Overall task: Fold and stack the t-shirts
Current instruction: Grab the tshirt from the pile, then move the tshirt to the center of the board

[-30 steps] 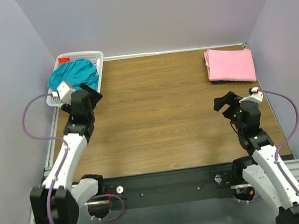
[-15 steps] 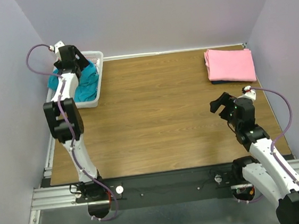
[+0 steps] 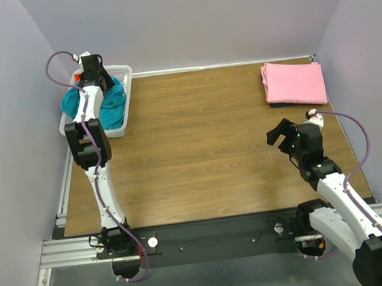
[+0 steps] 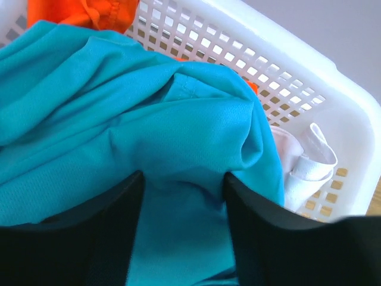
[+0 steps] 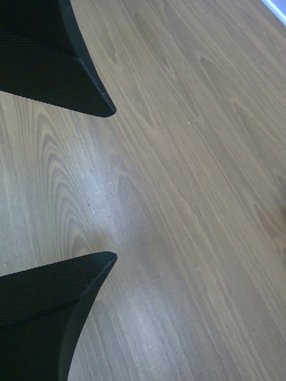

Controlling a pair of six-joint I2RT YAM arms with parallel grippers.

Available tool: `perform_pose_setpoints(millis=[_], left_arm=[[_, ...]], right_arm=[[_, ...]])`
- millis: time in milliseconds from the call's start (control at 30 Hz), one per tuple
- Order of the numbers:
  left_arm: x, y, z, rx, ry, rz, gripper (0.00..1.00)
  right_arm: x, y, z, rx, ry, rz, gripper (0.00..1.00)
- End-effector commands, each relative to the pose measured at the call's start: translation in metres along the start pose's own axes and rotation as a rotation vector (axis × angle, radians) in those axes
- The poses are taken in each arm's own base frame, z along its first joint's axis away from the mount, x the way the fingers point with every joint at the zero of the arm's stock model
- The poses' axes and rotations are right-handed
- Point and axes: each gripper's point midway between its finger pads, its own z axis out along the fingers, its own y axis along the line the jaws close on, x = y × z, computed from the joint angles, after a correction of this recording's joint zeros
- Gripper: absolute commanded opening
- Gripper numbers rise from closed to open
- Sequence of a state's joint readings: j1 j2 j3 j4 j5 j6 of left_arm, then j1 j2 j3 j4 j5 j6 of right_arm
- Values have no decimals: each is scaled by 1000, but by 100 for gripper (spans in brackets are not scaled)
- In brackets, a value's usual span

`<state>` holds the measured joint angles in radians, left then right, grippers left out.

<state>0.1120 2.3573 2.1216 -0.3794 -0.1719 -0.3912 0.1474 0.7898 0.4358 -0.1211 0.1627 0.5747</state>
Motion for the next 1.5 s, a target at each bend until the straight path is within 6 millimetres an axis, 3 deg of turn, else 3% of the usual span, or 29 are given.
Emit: perform_pose_setpoints(millis=[0,67,167,300,467,567,767,967,1000,1067,1100,1167,1200,1267,1300,1367,1400,1467], left_arm=[[20,5,15,-20,56,27,58],[20,5,16,-16,60,27,51],[14,2,15,-10,48,24,25],[-5,-2,-1,7,14,24,0],[-33,-11,-28,33,-39,35,0],[-67,-17,-64,53,-112,28,0],[-105,-29,-115,110,-206,27,0],[-153,-49,-193,201,-334,12,0],[-167,-52,-217,217,-378,11,0],[-177,-65,-245,255,-420,14,0],[-188,-69,-272,281,-466,15,0],[-195,-82,-302,320,-509,19,0],[-202,-89,-330,339,-554,13,0],[-205,-99,-360,357,-598,9,0],[-203,-116,-393,409,-634,11,0],[-205,-124,-425,430,-684,14,0],[-199,-140,-456,513,-708,17,0],[-185,-153,-476,596,-709,27,0]], right_arm=[[-10,10,-1,-31,-16,-11,100],[-11,9,-1,-31,-20,-10,100],[-11,9,-2,-31,-21,-9,100],[-10,10,-2,-34,-17,-10,100],[-10,13,-2,-46,-13,-10,100],[-11,14,-4,-55,-18,-9,100],[-11,17,-5,-75,-13,-10,100],[-15,21,-10,-95,-33,-6,100],[-16,22,-10,-99,-34,-6,100],[-17,23,-11,-107,-36,-5,100],[-17,24,-12,-110,-36,-5,100],[-17,25,-13,-118,-38,-3,100],[-16,27,-13,-127,-32,-5,100],[-17,28,-14,-136,-32,-6,100],[-17,29,-15,-143,-34,-7,100],[-16,30,-16,-146,-33,-4,100],[-17,30,-17,-152,-37,-3,100],[-17,32,-19,-162,-38,-1,100]])
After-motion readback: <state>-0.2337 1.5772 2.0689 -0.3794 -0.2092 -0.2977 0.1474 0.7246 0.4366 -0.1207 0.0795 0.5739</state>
